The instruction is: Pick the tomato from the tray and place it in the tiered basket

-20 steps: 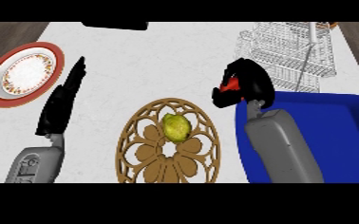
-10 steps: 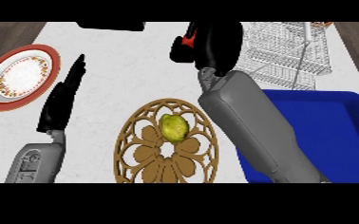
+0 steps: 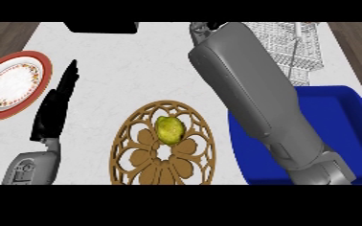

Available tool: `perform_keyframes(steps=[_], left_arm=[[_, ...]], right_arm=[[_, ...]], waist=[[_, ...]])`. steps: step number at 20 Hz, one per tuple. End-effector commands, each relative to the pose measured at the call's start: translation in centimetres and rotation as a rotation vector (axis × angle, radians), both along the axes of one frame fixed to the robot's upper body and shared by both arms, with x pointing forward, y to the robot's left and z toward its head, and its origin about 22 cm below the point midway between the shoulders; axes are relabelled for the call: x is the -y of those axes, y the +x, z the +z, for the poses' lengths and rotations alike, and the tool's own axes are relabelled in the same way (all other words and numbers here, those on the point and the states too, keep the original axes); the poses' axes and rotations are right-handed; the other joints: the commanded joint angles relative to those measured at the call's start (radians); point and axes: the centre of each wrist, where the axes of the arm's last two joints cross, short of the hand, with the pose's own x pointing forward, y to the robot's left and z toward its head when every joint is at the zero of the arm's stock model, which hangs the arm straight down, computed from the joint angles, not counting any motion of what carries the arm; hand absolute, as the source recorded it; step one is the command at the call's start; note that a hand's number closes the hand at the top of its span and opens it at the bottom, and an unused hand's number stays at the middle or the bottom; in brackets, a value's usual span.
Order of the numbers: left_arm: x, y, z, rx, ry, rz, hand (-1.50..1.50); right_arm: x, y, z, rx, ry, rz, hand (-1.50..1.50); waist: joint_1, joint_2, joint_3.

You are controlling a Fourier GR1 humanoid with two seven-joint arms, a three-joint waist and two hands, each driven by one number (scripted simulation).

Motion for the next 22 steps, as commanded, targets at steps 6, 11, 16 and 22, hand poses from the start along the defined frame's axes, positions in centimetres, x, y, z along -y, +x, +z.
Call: perform_keyframes(steps=[6,11,16,22], left_arm=[[0.8,0.0,-0.7,0.003,0.015,0.009,0.0],[-2.3,-1.0,-0.4,0.012,0.019,0.005,0.0],[0.2,-0.3,-1.3,-0.001,-0.005,0.008,0.0],[-1.7,-1.2,-0.8,-0.011,-0.001,0.027,0.0]], right_arm=[[3.8,4.1,0.1,-0.051,-0.057,-0.015,1.5],[7.4,5.9,-2.1,-0.082,-0.262,-0.156,1.5],[10.8,7.2,-0.7,-0.139,-0.399,-0.268,1.5],[16.0,7.6,-2.0,-0.14,-0.398,-0.215,1.5]], waist=[[-0.011,0.002,0.001],[-0.004,0.003,0.0],[-0.014,0.002,0.0],[-0.018,-0.002,0.001]])
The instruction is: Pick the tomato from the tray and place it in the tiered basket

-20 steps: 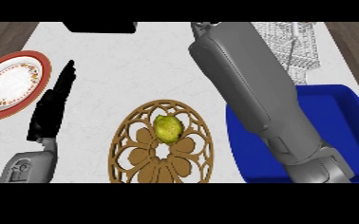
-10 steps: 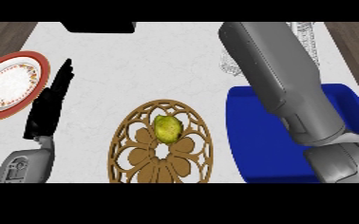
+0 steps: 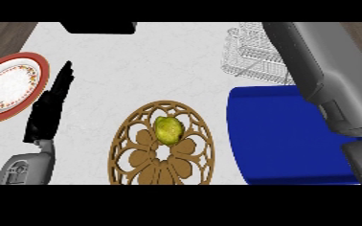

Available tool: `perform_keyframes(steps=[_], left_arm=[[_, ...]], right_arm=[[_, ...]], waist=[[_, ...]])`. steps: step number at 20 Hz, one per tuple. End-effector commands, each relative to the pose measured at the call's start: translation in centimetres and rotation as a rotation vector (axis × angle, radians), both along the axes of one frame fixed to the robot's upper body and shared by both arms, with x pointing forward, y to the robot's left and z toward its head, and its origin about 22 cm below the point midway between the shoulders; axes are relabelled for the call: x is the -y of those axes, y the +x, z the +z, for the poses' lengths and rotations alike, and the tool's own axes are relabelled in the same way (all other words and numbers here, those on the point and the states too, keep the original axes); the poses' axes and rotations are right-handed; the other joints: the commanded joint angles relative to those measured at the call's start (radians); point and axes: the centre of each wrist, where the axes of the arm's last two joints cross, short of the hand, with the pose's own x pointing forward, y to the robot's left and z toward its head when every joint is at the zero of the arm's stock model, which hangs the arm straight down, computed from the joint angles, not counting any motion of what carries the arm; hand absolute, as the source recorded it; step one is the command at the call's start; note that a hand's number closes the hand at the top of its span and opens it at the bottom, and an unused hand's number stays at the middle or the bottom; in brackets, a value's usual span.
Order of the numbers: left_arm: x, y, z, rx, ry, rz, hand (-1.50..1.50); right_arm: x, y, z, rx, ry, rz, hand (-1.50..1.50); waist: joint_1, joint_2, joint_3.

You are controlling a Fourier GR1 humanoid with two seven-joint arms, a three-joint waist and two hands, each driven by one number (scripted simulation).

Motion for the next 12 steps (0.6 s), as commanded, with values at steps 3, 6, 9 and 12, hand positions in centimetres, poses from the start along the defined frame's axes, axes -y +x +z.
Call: perform_keyframes(steps=[3,6,9,12], left_arm=[[-0.1,-0.4,-0.5,0.01,0.007,-0.002,0.0],[0.0,1.1,0.5,0.007,0.001,-0.001,0.0],[-0.6,0.3,1.4,0.019,0.006,0.002,0.0],[1.6,0.1,0.1,0.012,0.006,-0.004,0.0]], right_arm=[[4.7,0.8,-0.9,-0.069,-0.002,0.039,1.5],[6.3,0.6,-1.9,-0.067,0.088,0.087,1.5],[7.1,0.9,-3.9,-0.111,0.128,0.089,1.5],[6.6,0.7,-6.0,-0.139,0.182,0.106,1.5]], waist=[[0.004,0.002,0.0],[-0.005,0.002,0.001],[0.013,0.005,0.001],[0.005,0.003,0.001]])
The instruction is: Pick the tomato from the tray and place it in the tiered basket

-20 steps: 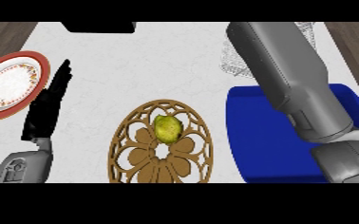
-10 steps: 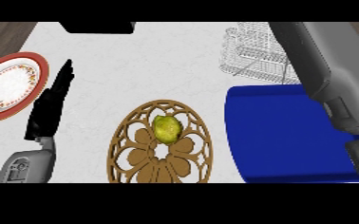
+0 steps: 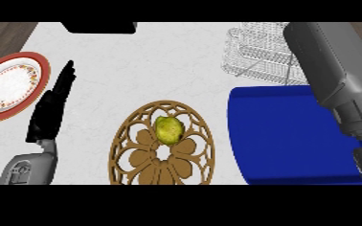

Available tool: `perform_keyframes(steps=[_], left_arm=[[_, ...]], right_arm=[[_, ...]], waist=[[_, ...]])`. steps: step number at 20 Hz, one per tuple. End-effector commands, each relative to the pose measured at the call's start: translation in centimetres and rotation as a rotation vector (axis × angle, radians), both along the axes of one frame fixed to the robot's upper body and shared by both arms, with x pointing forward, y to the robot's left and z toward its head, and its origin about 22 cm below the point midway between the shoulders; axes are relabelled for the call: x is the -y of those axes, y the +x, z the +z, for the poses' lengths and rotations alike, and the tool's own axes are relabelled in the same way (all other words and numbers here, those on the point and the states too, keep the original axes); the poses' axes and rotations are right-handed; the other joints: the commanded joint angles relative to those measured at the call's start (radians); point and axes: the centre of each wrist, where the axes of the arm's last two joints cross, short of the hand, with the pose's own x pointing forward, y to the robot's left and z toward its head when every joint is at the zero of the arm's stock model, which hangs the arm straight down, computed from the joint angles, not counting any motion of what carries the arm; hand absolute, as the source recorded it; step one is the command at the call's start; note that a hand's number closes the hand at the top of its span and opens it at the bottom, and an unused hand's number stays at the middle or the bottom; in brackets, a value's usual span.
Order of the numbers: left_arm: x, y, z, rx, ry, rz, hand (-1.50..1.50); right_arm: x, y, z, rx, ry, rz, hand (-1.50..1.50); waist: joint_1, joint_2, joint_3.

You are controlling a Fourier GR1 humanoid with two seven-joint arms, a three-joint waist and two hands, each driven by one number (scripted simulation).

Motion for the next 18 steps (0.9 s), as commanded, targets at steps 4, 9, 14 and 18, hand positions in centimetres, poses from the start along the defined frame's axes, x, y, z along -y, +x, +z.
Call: perform_keyframes(steps=[4,9,14,18], left_arm=[[0.0,-0.4,-1.2,-0.009,-0.004,-0.006,0.0],[0.3,0.6,0.4,0.003,0.003,0.002,0.0],[0.5,-0.6,-0.6,-0.001,0.001,-0.002,0.0],[-1.1,0.3,1.2,-0.009,-0.006,0.012,0.0]], right_arm=[[3.1,-0.1,-2.2,-0.078,0.317,-0.072,-1.5],[3.2,-0.4,-4.3,-0.011,0.335,-0.051,-1.5],[4.1,-0.4,-2.5,0.164,0.393,-0.051,-1.5],[3.1,-0.6,-1.1,0.288,0.433,-0.042,-1.5]], waist=[[-0.004,0.001,0.0],[-0.004,0.0,0.0],[0.003,0.0,0.0],[-0.006,-0.004,0.0]])
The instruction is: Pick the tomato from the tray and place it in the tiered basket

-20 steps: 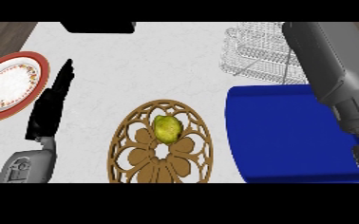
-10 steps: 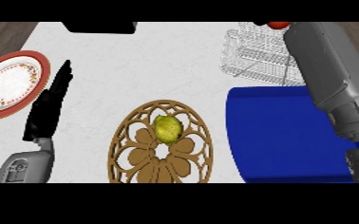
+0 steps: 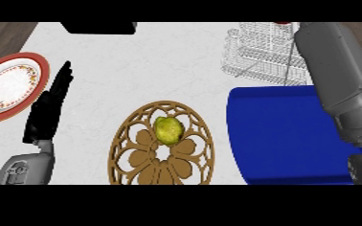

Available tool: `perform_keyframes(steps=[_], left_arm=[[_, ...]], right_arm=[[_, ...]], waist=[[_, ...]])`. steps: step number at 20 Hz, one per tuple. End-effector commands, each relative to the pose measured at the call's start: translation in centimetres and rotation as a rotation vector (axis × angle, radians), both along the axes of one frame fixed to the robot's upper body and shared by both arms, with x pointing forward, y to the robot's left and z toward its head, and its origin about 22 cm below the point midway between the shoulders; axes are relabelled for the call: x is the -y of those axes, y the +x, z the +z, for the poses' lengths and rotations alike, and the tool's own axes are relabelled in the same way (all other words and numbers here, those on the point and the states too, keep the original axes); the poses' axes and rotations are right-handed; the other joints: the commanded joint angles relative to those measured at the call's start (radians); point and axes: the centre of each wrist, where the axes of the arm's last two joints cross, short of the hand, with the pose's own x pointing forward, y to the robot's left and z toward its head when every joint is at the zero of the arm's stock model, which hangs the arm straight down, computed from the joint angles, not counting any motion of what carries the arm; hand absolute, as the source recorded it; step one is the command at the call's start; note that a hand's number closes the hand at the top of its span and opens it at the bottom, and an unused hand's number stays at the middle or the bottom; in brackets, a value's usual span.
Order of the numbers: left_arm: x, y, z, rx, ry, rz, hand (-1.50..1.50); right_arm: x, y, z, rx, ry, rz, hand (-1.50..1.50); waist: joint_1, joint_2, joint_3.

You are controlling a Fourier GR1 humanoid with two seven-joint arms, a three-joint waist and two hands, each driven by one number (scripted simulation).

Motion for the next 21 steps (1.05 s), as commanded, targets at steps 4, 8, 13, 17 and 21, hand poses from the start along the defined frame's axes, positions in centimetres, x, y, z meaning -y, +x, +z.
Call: perform_keyframes(steps=[4,8,13,17,21], left_arm=[[-2.6,-0.3,-1.2,-0.021,0.0,0.046,0.0],[-1.0,-1.9,-2.0,-0.01,0.018,0.045,0.0],[1.1,-0.8,-1.8,-0.026,0.011,0.037,0.0],[-1.6,-1.4,-0.1,-0.014,-0.001,0.053,0.0],[-1.4,-0.7,0.2,-0.016,0.0,0.064,0.0]], right_arm=[[1.9,-1.5,2.9,0.099,0.043,-0.083,-1.5],[4.3,-3.2,5.4,0.065,0.162,-0.146,-1.5],[10.4,-7.6,3.3,0.026,0.214,-0.153,-1.5],[14.1,-13.0,3.3,0.034,0.225,-0.14,-1.5],[16.4,-18.4,2.1,0.118,0.276,-0.087,-1.5]], waist=[[-0.029,-0.004,0.004],[-0.046,-0.015,0.004],[-0.059,-0.011,0.005],[-0.059,-0.014,0.005],[-0.071,-0.013,0.005]])
